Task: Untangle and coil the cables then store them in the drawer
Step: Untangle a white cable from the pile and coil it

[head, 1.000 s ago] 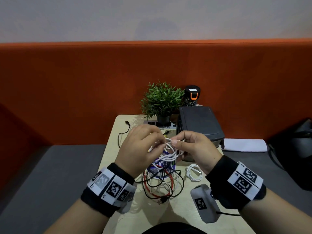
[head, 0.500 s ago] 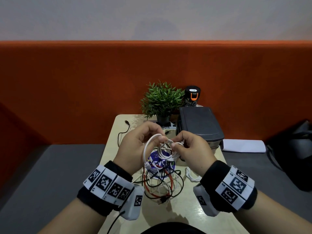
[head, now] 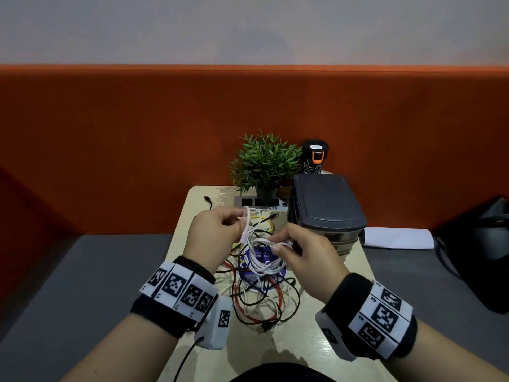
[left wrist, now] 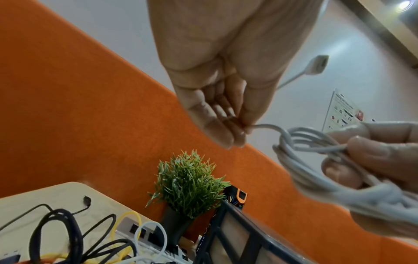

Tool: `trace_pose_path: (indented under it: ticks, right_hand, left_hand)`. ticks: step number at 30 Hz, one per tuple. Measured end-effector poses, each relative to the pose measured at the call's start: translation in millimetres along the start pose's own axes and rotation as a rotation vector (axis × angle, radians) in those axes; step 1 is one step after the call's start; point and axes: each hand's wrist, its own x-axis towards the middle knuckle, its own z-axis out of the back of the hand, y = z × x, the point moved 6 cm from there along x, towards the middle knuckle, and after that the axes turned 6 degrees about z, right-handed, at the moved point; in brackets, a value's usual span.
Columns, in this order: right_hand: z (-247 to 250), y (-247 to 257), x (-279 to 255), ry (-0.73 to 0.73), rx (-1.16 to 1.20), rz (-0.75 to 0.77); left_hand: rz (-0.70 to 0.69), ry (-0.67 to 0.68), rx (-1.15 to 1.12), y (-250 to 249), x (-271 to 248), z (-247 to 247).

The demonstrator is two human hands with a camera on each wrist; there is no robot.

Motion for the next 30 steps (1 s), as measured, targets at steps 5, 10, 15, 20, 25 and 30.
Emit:
trace_pose_path:
  ticks: [5,10,15,20,25,30]
  right_hand:
    - [-3.0,8.0,-0.1,0.046,-0.002,0.051]
    - [-3.4,-0.1,1.2,0.025,0.158,0.005]
    - [-4.3,-1.8,0.3,0.035,0.228,-0.010]
    - [-4.3,-7.5,1.5,0.037,0.148,-0.047]
    - [-3.7,-7.4,1.9,0.008,0.155,-0.072]
    - [-2.9,-2.6,2.6,-0.014,0.113,-0.043]
  left_hand:
    - [-0.085,0.204,0.394,-11.2,-3.4,-19.6]
    - [-0.005,0.397,0.312,-10.4,-6.1,-26.6]
    - [0.047,0.530,0.152,-14.0,-13.3,-31.3]
    - [0.061,0.603,0.100,-11.5,-20.2,-32.6]
    - [-0.154,0.659,0.512,-13.4,-24.4,-32.7]
    - [-0.131,0.593,0.361,-13.8,-22.7,-30.4]
